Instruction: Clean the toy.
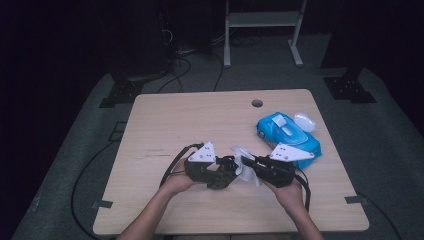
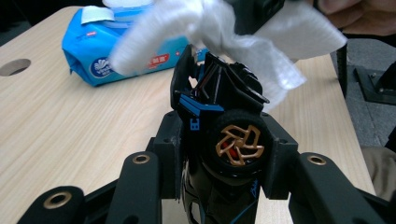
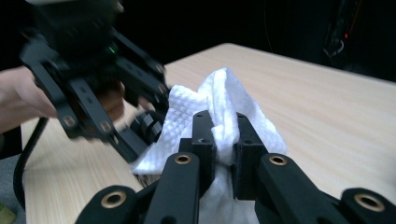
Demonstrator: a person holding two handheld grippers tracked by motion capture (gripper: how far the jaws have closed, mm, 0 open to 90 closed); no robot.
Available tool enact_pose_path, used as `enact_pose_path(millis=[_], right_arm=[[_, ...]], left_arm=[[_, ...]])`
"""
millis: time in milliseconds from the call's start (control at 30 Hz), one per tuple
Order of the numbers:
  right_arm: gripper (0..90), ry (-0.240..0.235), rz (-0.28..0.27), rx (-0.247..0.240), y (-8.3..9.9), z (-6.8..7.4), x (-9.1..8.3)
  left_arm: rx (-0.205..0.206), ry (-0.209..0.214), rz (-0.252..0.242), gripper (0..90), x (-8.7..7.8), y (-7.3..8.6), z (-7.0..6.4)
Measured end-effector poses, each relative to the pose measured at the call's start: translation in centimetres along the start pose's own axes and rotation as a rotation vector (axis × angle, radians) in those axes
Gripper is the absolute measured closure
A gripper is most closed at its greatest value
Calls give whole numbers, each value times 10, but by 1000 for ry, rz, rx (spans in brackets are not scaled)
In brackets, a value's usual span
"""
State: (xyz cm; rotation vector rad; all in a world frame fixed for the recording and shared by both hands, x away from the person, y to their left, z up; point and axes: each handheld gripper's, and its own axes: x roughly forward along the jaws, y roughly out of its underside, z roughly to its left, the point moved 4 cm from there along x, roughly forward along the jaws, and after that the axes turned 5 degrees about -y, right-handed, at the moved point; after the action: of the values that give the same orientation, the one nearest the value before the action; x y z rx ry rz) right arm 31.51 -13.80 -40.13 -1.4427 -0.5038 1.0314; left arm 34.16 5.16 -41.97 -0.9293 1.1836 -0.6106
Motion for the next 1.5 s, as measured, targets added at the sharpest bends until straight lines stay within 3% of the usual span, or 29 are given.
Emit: enact_pose_path(millis=[100, 267, 500, 733, 867, 1000, 1500], right_arm=[[816, 7, 11, -16, 1, 0, 4], [815, 27, 57, 17, 15, -8, 3], [816, 3, 34, -5, 4, 0, 6], [815, 28, 73, 39, 23, -11, 4], [814, 15, 40, 6, 12, -4, 1], [814, 20, 56, -26, 7, 0, 2], [813, 34, 48, -40, 5, 0, -3]], left_arm=[[-6, -1, -5, 583, -1, -1, 0], [-6, -10, 0, 582, -3, 2, 2], [-13, -8, -1, 582, -2, 3, 1], [-7, -17, 14, 582, -1, 5, 5], [-14, -14, 20, 582, 4, 5, 6], [-9, -14, 22, 582, 7, 4, 5], [-12, -15, 46, 580, 11, 3, 4]])
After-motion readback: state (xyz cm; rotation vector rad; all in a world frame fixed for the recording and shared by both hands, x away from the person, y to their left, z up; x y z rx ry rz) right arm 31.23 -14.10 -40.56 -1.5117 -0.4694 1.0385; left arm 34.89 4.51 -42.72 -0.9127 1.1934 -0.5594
